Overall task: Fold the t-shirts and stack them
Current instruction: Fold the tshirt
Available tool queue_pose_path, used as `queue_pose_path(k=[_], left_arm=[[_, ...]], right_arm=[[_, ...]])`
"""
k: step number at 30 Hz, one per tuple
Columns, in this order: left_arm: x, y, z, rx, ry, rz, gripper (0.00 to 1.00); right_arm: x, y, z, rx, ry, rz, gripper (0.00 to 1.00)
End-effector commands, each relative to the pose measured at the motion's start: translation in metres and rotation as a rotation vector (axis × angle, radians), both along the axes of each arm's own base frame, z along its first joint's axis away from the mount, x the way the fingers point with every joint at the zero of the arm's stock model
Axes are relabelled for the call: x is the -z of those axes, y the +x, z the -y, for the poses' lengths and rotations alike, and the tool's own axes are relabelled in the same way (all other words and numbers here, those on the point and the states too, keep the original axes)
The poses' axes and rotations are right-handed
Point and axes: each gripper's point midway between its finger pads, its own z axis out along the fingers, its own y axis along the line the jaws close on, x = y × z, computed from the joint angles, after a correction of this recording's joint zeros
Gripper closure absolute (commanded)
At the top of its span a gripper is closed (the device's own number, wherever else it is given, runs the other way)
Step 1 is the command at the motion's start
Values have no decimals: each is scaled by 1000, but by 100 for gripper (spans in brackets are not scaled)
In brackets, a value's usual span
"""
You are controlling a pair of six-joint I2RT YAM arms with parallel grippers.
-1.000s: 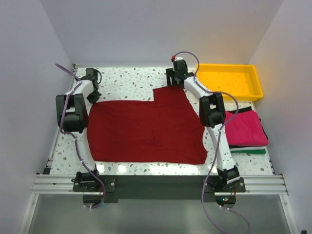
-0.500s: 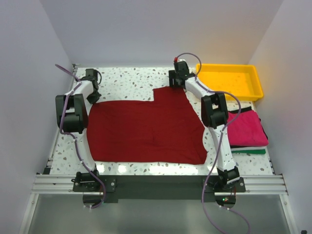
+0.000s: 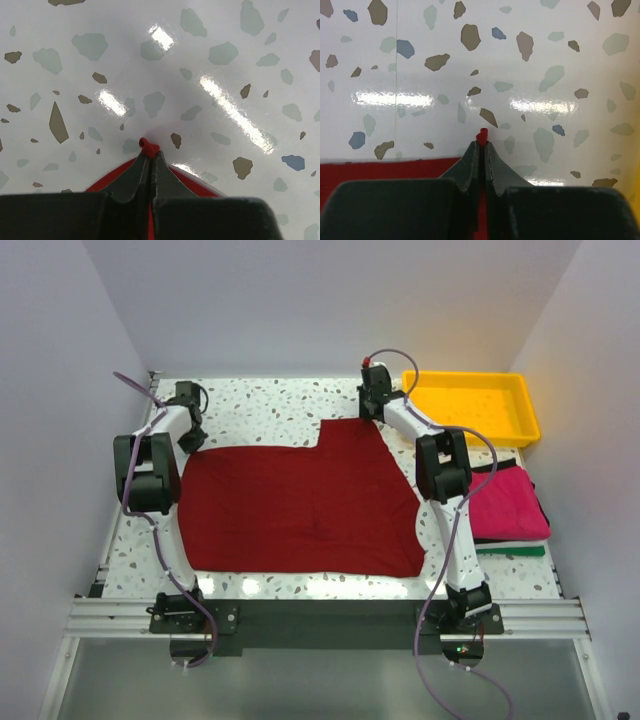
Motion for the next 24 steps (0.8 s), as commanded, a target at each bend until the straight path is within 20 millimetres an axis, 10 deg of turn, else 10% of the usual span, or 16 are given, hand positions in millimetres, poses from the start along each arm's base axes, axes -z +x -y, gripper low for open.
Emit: queue_pose_path(k=[1,12,24], left_arm=[[-14,-2,-1,21,-5,20,100],[-40,-16,10,50,-25,88,100],[-48,-68,17,29,-14,98,100]], right_arm=[[-20,-2,-2,-36,3,14,100],[-84,-28,-22,-216,104,147,100],[-116,-140,-32,-375,194,103,100]])
